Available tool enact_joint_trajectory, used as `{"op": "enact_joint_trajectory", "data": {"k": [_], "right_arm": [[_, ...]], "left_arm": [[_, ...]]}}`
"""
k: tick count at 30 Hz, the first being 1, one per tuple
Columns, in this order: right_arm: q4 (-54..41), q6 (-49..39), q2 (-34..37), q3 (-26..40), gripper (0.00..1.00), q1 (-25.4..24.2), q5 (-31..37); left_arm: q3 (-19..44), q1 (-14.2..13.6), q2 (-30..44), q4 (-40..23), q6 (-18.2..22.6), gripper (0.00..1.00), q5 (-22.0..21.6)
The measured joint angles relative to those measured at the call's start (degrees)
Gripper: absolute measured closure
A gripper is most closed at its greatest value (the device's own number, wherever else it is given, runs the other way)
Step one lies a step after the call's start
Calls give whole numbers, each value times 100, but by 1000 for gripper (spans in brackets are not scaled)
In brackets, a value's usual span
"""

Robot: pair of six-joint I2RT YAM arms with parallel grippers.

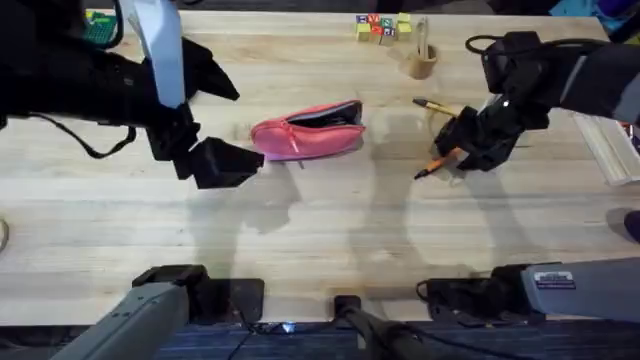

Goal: Unzip the bag, pick up the pens from the table one at a time and place them inside, then zip the bag closed.

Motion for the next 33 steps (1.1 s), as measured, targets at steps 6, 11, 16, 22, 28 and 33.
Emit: {"op": "enact_joint_trajectory", "data": {"k": [6,11,16,22,28,33], "right_arm": [[90,-2,0,0,924,-11,-24],[94,-2,-4,0,959,-11,-24],[57,-44,-4,28,965,-11,-30],[-124,-92,28,162,972,-13,-86],[-213,-19,-36,413,971,54,-894],[-142,444,-484,678,970,153,-1241]], "left_arm": [[0,0,0,2,0,7,0],[0,0,0,2,0,7,1],[0,0,0,2,0,7,2],[0,0,0,0,0,7,0],[0,0,0,2,0,7,0],[0,0,0,1,0,7,0]]}}
